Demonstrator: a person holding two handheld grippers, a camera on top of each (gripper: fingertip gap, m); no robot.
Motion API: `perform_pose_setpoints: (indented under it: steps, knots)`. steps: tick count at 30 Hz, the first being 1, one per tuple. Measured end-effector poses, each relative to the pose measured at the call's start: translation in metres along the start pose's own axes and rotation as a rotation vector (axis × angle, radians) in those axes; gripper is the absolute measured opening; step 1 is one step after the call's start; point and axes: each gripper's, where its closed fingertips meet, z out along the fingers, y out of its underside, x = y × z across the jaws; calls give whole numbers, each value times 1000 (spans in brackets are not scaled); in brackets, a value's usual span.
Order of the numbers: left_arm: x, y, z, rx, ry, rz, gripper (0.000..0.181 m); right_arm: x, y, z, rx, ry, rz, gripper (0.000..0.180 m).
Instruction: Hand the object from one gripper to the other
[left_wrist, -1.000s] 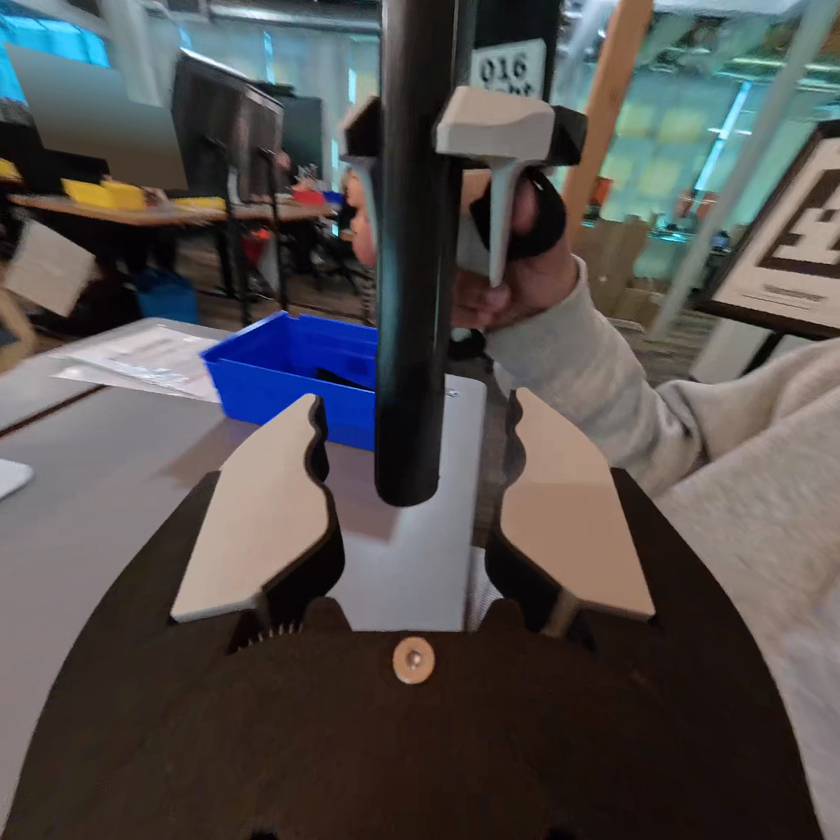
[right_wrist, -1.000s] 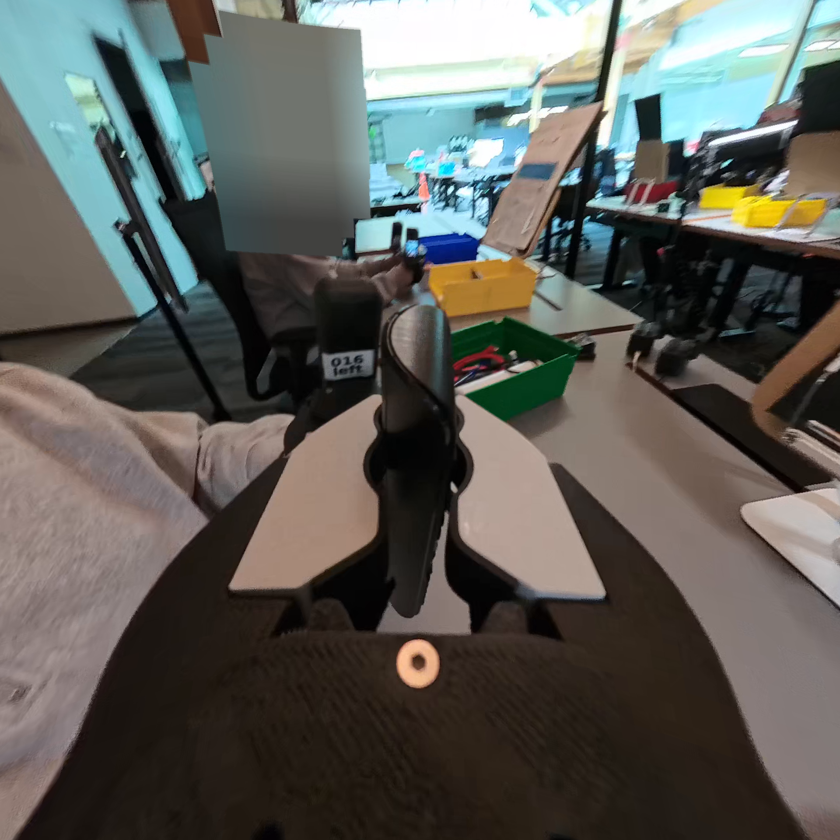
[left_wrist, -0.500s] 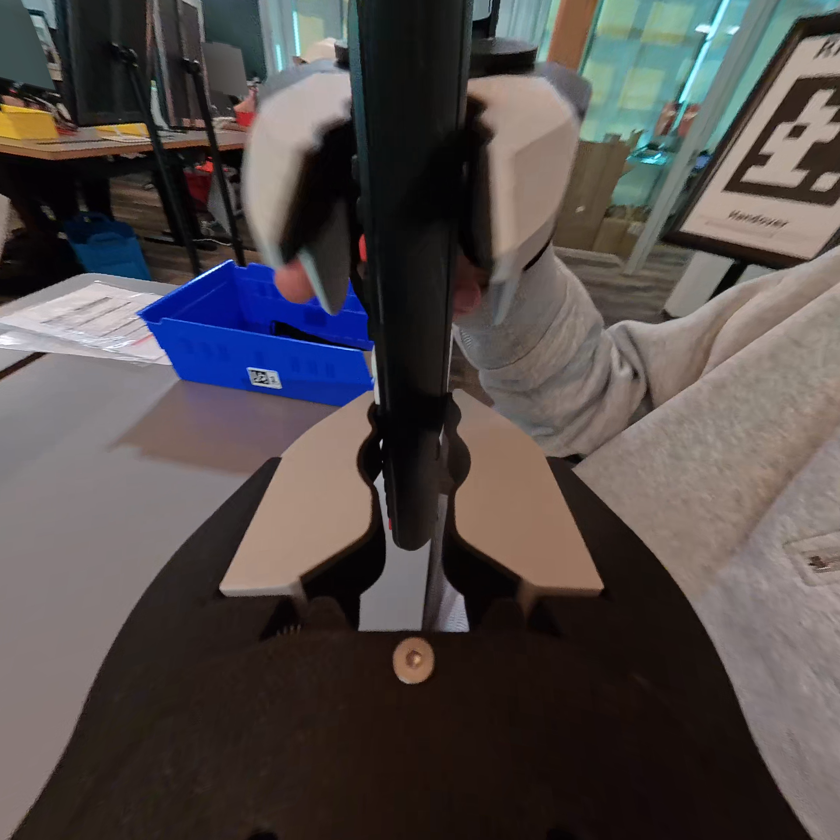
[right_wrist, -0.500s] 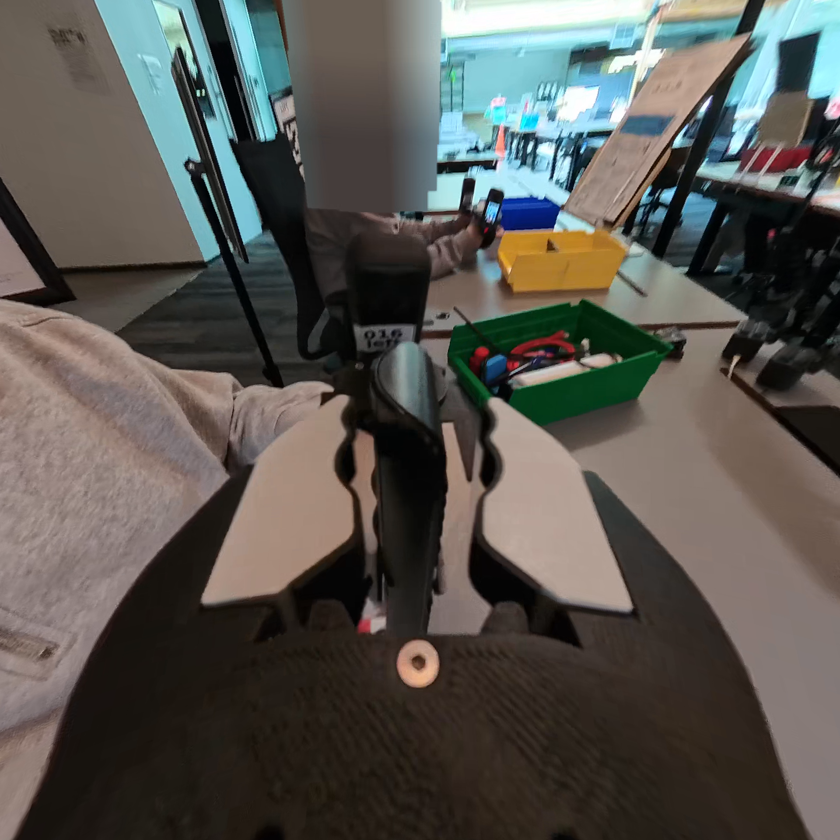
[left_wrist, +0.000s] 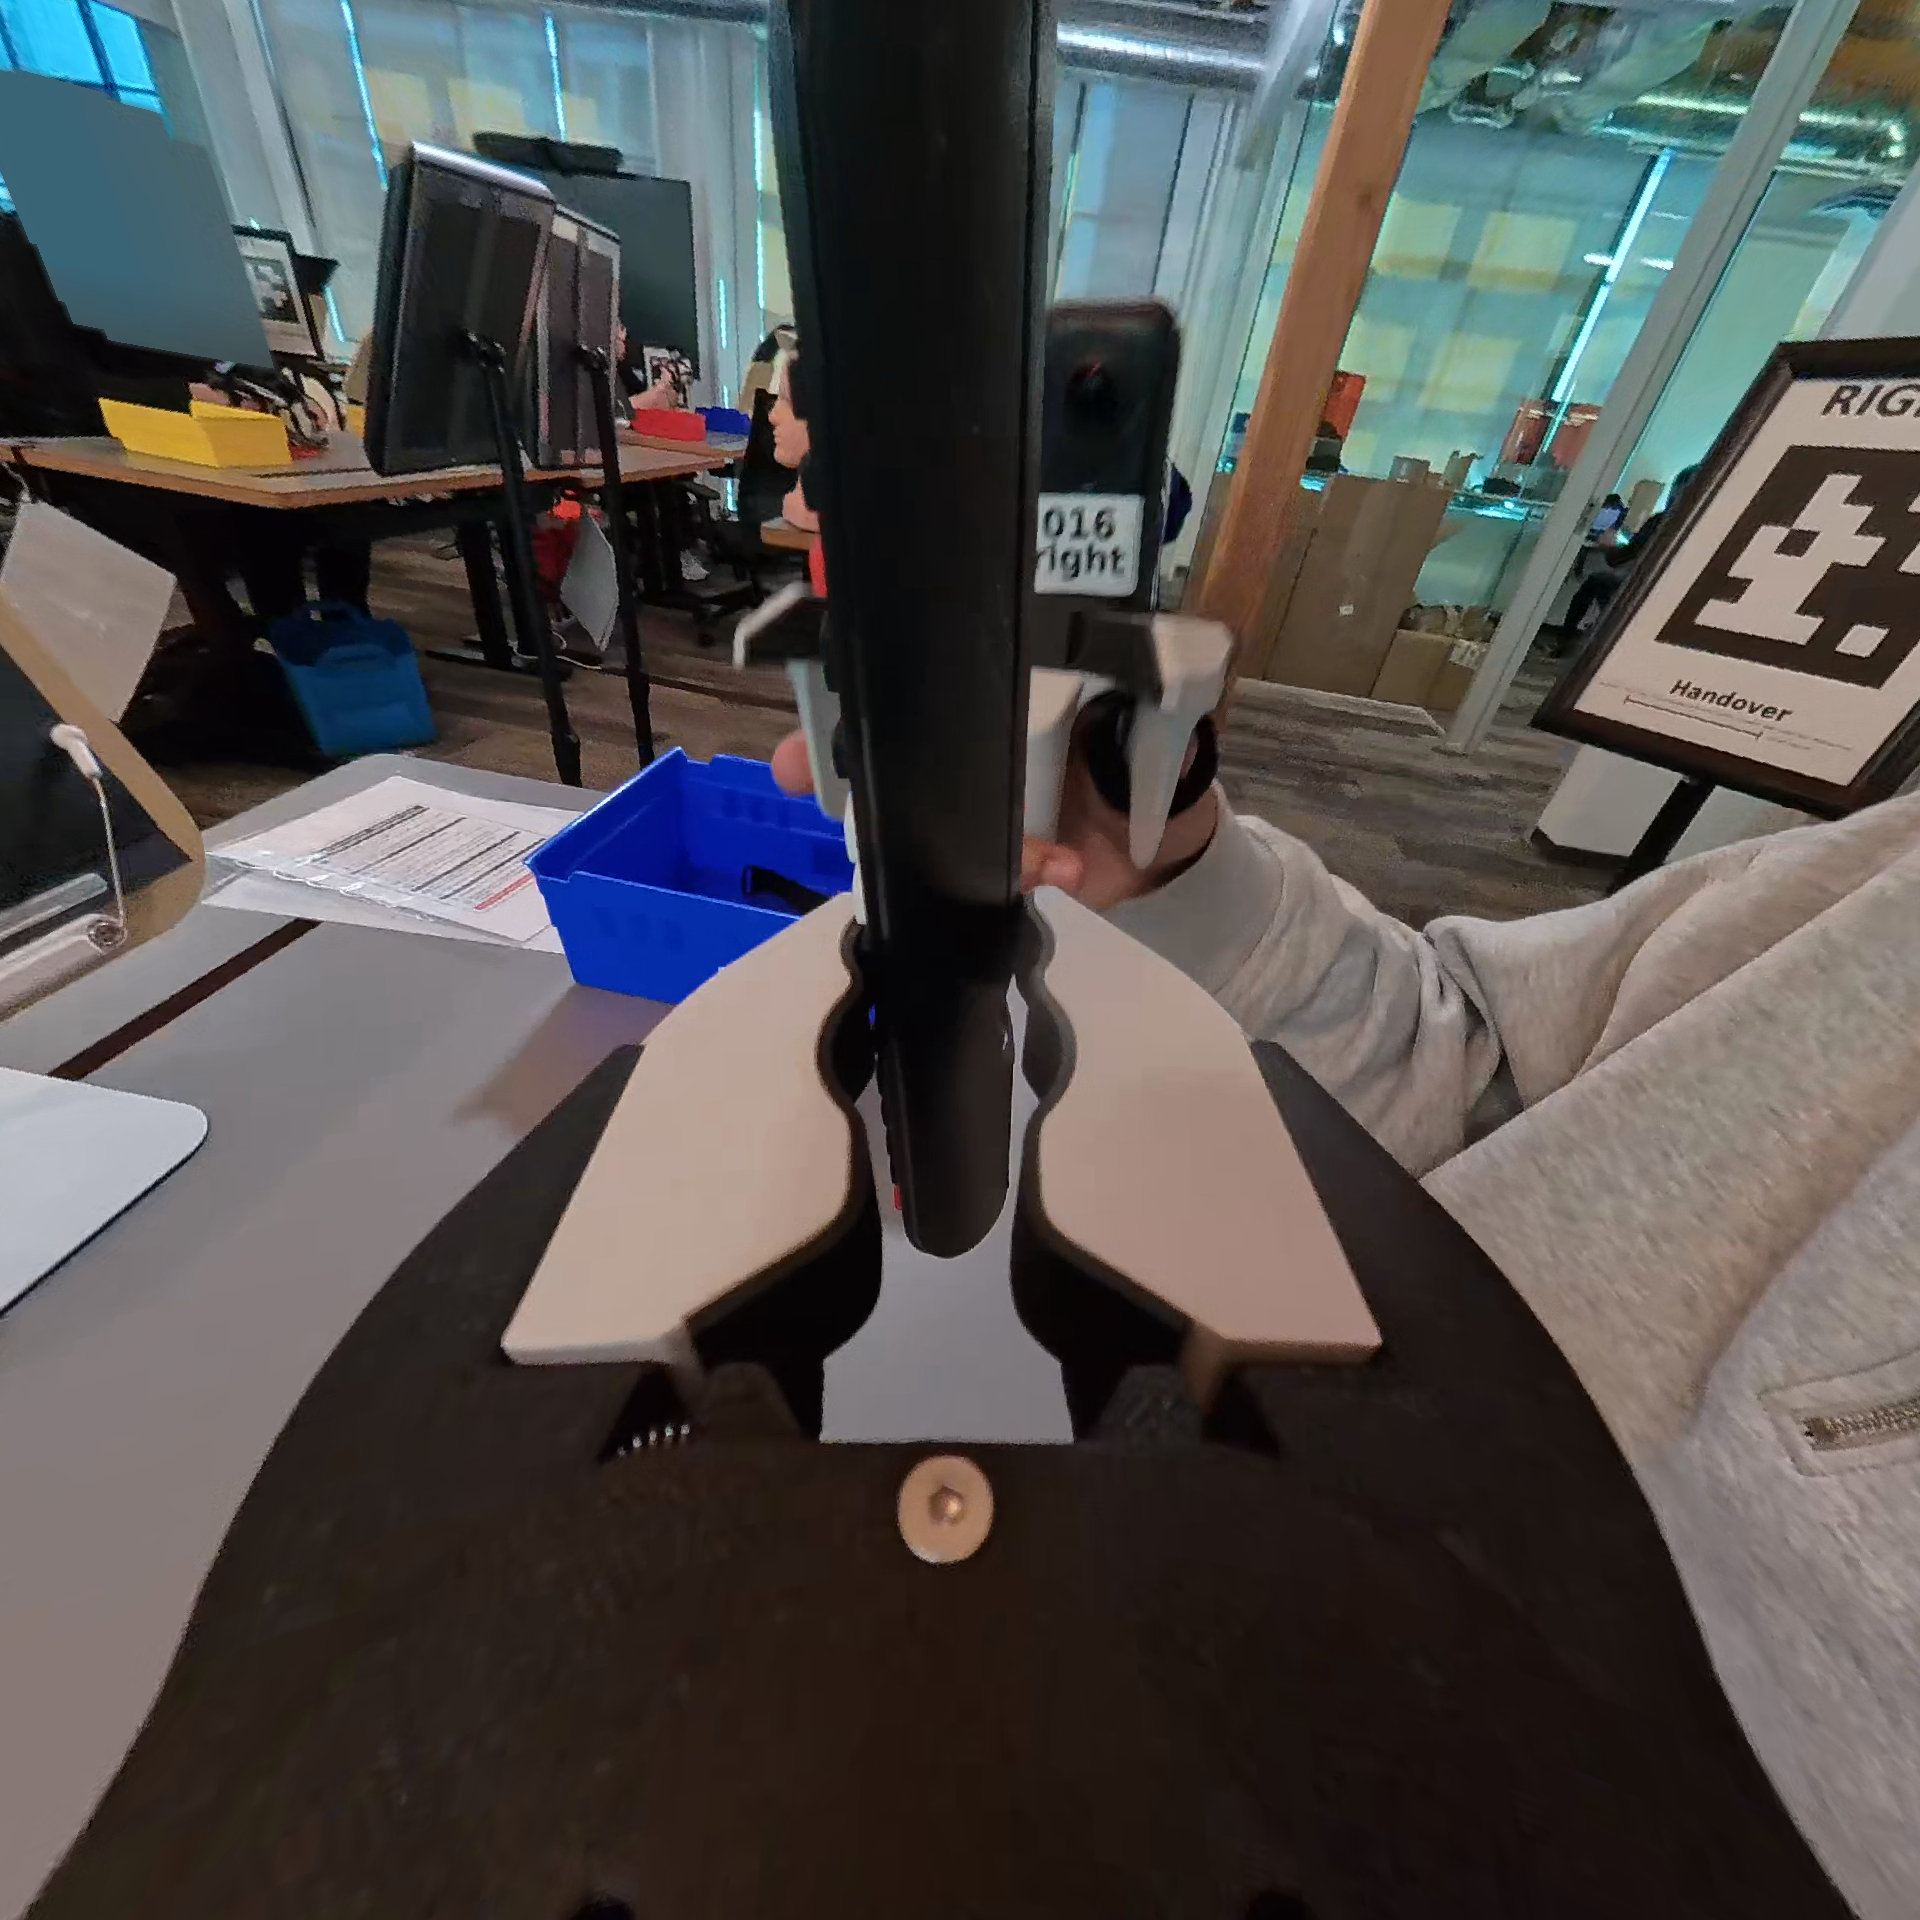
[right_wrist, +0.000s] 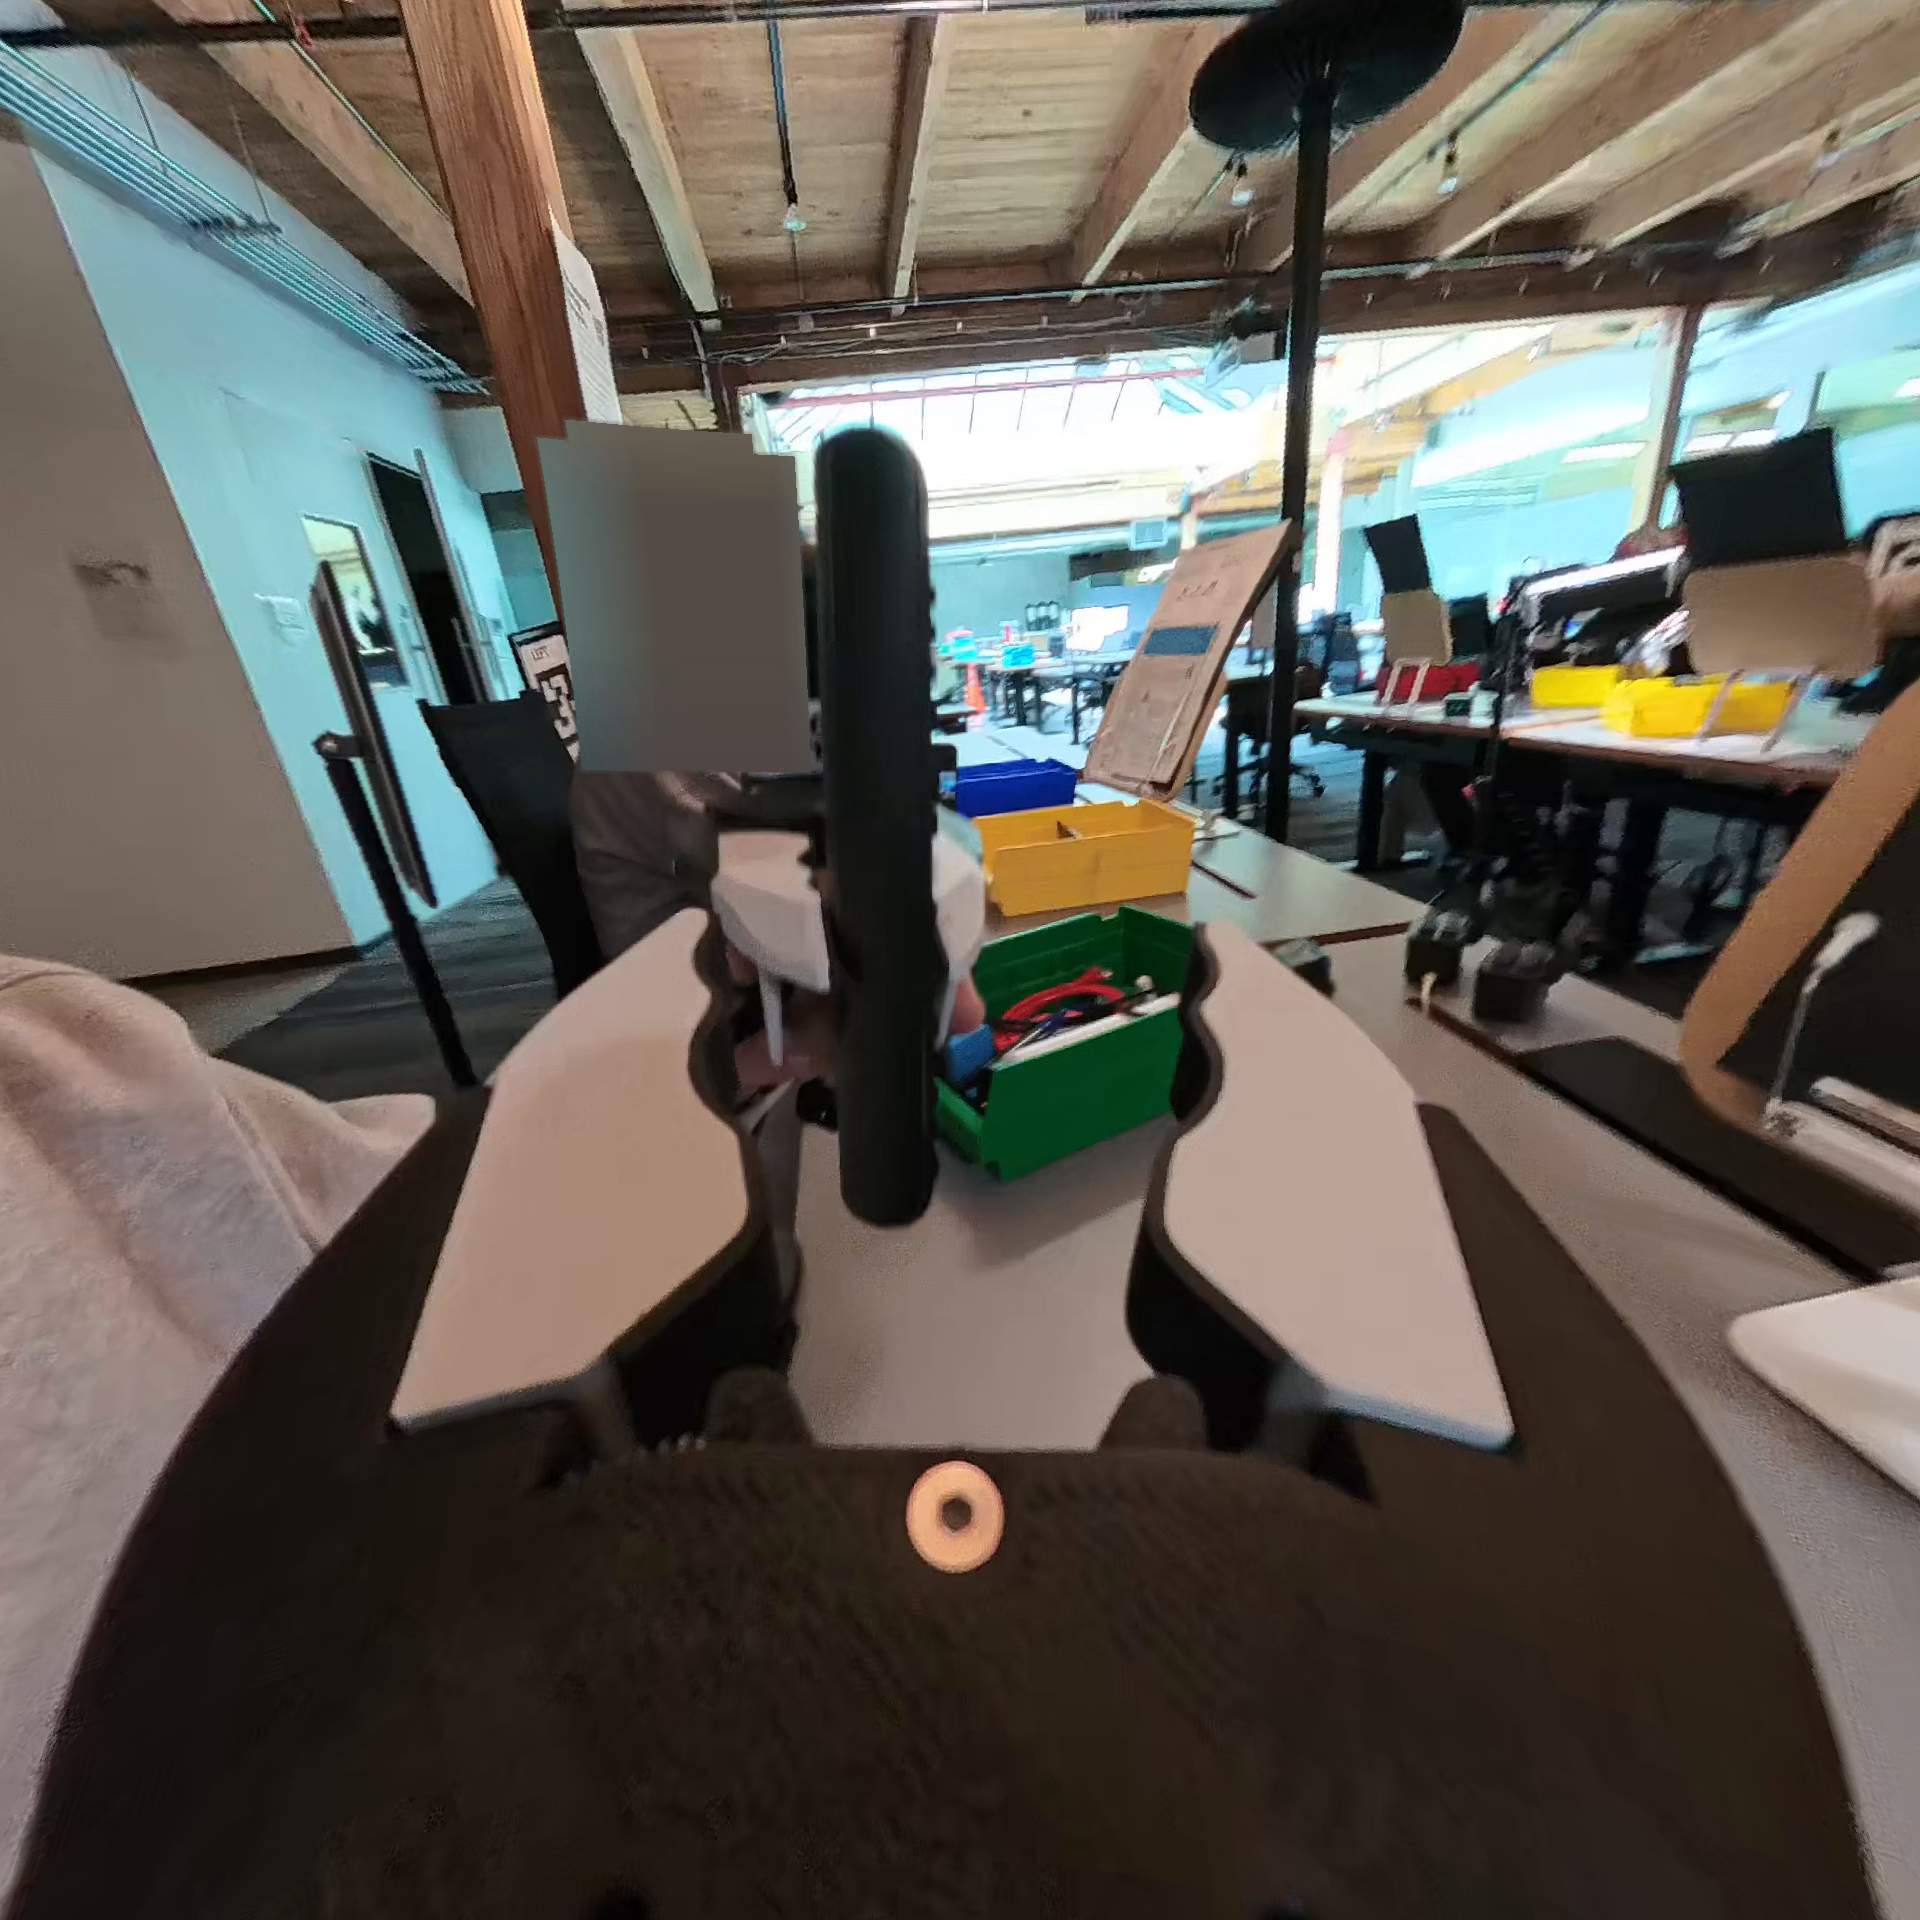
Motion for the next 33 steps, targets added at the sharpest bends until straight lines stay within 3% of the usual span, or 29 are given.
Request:
perform_pose_setpoints:
  steps: [6, 10, 15, 16, 18, 20, 26, 30, 33]
  knots:
    - [-11, -3, 4, -16, 17, -12, 25, 3, 61, 23, -129, -35, 53, 70]
    - [-12, 6, 9, -38, 57, -34, 25, -11, 81, 34, -166, -65, -1, 28]
    - [-9, 0, 8, 17, 59, 0, 28, -12, 78, 32, -147, -58, 10, 26]
    - [-9, -5, 6, 44, 48, 8, 37, -12, 78, 31, -147, -53, 13, 25]
    - [-9, -17, 0, 96, 35, -4, 54, -12, 79, 31, -150, -54, 20, 25]
    - [-9, -28, -10, 139, 29, -13, 60, -15, 82, 32, -152, -70, 28, 25]
    - [-9, -58, -47, 275, -13, 1, 27, -29, 92, 43, -147, -121, 44, 25]
    - [-4, -55, -52, 237, 27, -22, 26, -36, 100, 49, -163, -136, 12, 27]
    - [-5, -46, -46, 162, -10, 5, 26, -30, 104, 52, -192, -98, -13, 75]
